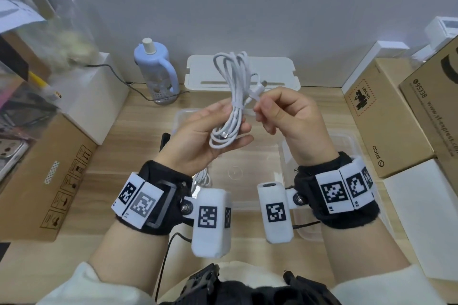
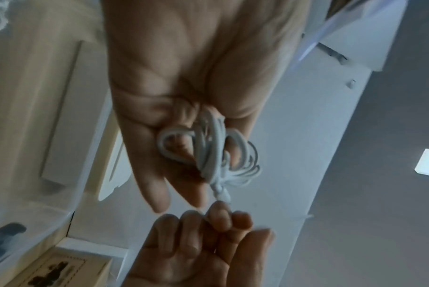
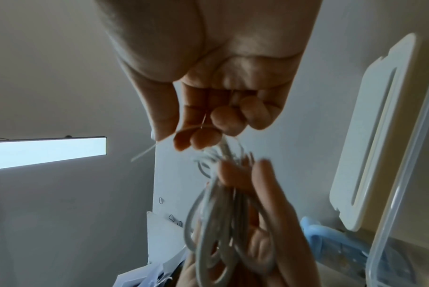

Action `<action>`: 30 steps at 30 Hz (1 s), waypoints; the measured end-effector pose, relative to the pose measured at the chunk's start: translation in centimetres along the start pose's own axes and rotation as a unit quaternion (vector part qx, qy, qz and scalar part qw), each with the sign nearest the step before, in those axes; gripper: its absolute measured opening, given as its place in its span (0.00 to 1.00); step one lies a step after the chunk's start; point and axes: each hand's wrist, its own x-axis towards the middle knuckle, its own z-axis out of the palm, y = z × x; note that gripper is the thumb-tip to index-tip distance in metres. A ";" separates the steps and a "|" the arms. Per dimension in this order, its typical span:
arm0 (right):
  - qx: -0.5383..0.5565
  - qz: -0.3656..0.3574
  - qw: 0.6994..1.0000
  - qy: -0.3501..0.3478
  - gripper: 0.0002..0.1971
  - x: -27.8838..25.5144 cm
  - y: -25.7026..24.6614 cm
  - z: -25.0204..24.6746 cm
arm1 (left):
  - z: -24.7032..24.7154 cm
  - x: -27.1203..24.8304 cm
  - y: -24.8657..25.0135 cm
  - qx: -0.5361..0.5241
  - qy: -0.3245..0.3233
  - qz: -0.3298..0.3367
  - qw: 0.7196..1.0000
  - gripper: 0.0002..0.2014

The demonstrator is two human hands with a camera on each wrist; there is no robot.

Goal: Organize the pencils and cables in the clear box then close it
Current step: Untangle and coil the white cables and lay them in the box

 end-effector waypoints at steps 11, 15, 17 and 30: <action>-0.108 -0.001 0.988 0.108 0.05 -0.3 0.3 0.4 | 1.2 0.5 -0.5 0.319 0.192 0.153 0.916 0.11; -0.183 -0.012 0.976 0.118 0.06 -0.2 0.7 0.3 | 1.3 0.4 -0.5 0.313 0.200 0.171 0.913 0.10; -0.207 -0.028 0.970 0.124 0.07 -0.1 0.7 0.4 | 1.3 0.4 -0.5 0.317 0.208 0.179 0.908 0.11; -0.299 -0.093 0.944 0.106 0.04 0.1 0.7 0.6 | 1.2 0.1 -0.8 0.375 0.195 0.168 0.891 0.13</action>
